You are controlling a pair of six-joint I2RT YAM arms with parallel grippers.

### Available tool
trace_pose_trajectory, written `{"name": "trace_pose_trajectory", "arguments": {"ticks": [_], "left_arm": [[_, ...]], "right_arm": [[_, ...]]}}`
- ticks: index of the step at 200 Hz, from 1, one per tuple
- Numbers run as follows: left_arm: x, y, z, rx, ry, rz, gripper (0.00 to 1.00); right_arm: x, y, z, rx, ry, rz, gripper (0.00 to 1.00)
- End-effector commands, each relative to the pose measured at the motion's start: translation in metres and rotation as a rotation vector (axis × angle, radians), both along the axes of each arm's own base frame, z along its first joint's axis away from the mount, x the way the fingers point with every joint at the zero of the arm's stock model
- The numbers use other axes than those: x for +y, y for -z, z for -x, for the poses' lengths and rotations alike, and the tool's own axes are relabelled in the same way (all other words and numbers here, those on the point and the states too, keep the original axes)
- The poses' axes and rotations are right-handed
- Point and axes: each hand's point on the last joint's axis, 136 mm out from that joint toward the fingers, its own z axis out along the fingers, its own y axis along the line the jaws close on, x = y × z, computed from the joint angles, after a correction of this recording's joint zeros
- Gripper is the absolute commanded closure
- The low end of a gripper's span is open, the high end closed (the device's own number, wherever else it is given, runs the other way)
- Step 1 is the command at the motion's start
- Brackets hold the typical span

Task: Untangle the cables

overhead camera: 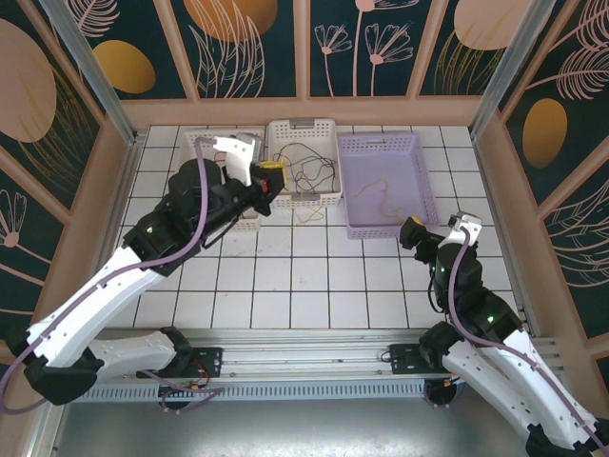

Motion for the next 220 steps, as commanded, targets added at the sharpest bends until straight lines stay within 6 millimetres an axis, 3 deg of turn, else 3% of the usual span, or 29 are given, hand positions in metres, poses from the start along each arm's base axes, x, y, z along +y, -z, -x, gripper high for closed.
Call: {"name": "trace_pose_trajectory", "arguments": {"ticks": [1,56,122,125,164,220], "left_arm": [[-0.020,-0.036,-0.002,-0.068,0.032,0.032,1.00],[-0.074,-0.089,-0.009,-0.138,0.146,0.118,1.00],[-0.131,-0.111,-0.027,-0.174,0.220,0.141,1.00],[-0.140,-0.101,-0.034,-0.161,0.223,0.126,1.00],[-0.175,-0.083,-0.059,-0.164,0.234,0.101,1.00],[-0.220,-0.033,-0.092,-0.125,0.240,0.058,1.00]], "right_arm": [[-0.004,-0.006,0.001,-0.034,0.030,-0.036,0.01],[-0.010,-0.011,0.005,-0.064,0.043,-0.061,0.01],[-0.011,-0.013,0.007,-0.075,0.046,-0.075,0.01],[-0.011,-0.013,0.007,-0.076,0.047,-0.076,0.01],[-0.014,-0.015,0.009,-0.089,0.053,-0.087,0.01],[-0.017,-0.017,0.011,-0.104,0.062,-0.097,0.01]]}}
